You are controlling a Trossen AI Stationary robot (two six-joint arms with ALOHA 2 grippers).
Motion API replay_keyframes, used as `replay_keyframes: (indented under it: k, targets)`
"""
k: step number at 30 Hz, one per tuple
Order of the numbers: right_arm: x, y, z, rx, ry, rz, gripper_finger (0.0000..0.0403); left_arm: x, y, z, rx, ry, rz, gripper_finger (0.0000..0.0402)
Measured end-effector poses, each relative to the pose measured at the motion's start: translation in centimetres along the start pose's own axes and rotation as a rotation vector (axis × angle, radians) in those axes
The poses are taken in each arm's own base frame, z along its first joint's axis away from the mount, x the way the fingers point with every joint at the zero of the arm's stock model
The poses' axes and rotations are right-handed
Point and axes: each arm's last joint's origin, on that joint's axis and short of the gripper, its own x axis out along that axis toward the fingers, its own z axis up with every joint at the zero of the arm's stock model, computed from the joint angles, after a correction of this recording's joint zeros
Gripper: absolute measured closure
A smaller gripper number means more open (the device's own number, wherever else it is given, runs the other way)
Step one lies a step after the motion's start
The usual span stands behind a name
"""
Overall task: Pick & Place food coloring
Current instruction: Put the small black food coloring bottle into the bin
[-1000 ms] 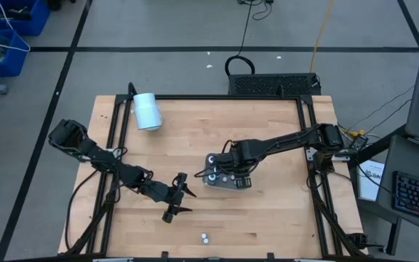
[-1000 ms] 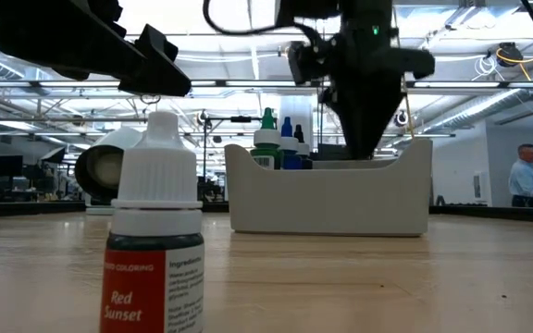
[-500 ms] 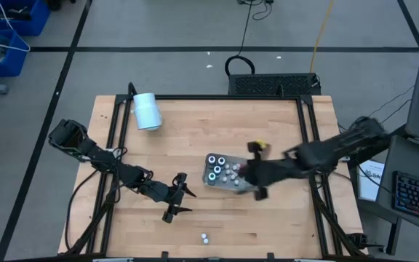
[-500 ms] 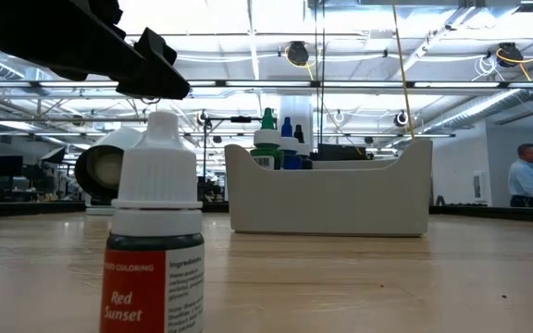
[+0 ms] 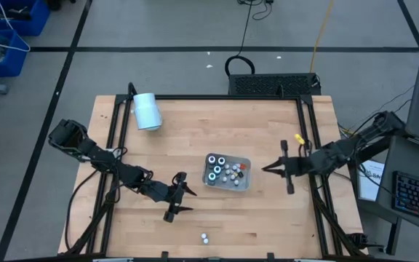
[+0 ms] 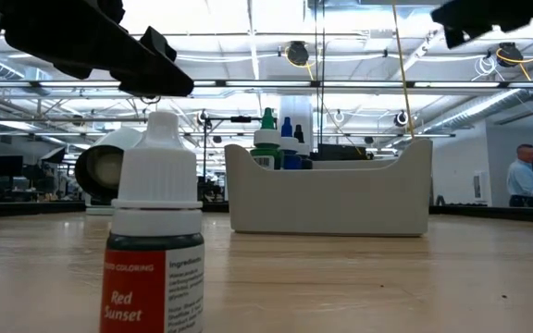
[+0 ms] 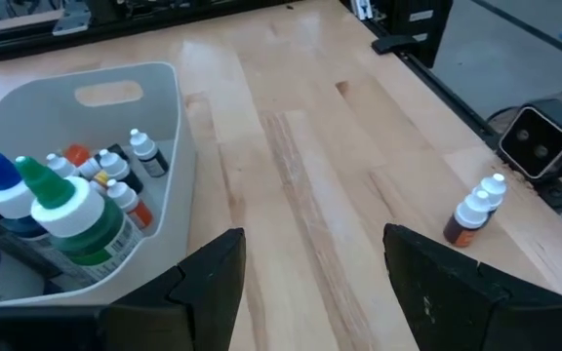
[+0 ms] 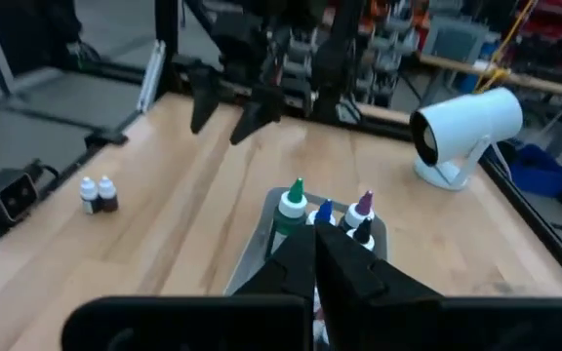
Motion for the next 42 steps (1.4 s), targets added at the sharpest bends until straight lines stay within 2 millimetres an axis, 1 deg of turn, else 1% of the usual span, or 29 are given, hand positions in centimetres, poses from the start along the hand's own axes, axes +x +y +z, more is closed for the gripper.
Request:
replay_keyframes:
  k: [3, 6, 12, 15, 20, 24, 27, 30, 34, 36, 37, 40, 42]
  targets:
    - [-1.0, -0.4, -1.6, 0.017, -0.049, 0.002, 0.0403, 0.0, 0.0, 0.0, 0.001, 0.000, 0.004, 0.0156]
    - [-1.6, -0.5, -2.9, 0.041, -0.068, 0.013, 0.0403, 0.0, 0.0, 0.0, 0.001, 0.000, 0.004, 0.0156]
    - [-1.7, -0.3, -5.6, 0.066, -0.152, 0.052, 0.0403, 0.0, 0.0, 0.0, -0.005, 0.000, 0.004, 0.0156]
    - [-1.8, -0.3, -6.5, 0.069, -0.191, 0.055, 0.0403, 0.0, 0.0, 0.0, -0.008, 0.000, 0.004, 0.0156]
    - [-2.0, -0.4, -7.3, 0.070, -0.224, 0.053, 0.0403, 0.0, 0.0, 0.0, -0.008, 0.000, 0.006, 0.0156]
    - [-2.3, -0.3, -7.5, 0.053, -0.254, 0.089, 0.0403, 0.0, 0.0, 0.1, -0.027, -0.007, 0.008, 0.0156]
    - [-2.4, -0.4, -7.6, 0.053, -0.272, 0.090, 0.0403, 0.1, -0.2, 1.0, -0.074, 0.019, -0.004, 0.0156]
    - [-2.3, -0.3, -8.0, 0.050, -0.272, 0.090, 0.0403, 0.0, -1.7, 2.7, -0.065, 0.133, -0.016, 0.0156]
    - [-2.1, -0.2, -8.7, 0.043, -0.253, 0.091, 0.0403, 1.0, -4.6, 5.7, -0.012, 0.307, -0.039, 0.0156]
    - [-2.0, -0.1, -9.1, 0.040, -0.243, 0.092, 0.0403, 2.1, -6.1, 7.5, 0.019, 0.379, -0.066, 0.0156]
    - [-2.0, -0.1, -9.2, 0.043, -0.251, 0.091, 0.0403, 2.7, -6.8, 8.0, 0.041, 0.431, -0.073, 0.0156]
    - [-2.1, -0.2, -8.7, 0.041, -0.310, 0.082, 0.0403, 5.1, -8.5, 9.4, 0.099, 0.577, -0.098, 0.0156]
    - [-2.2, -0.2, -8.6, 0.033, -0.327, 0.078, 0.0403, 6.7, -9.2, 9.9, 0.145, 0.655, -0.115, 0.0156]
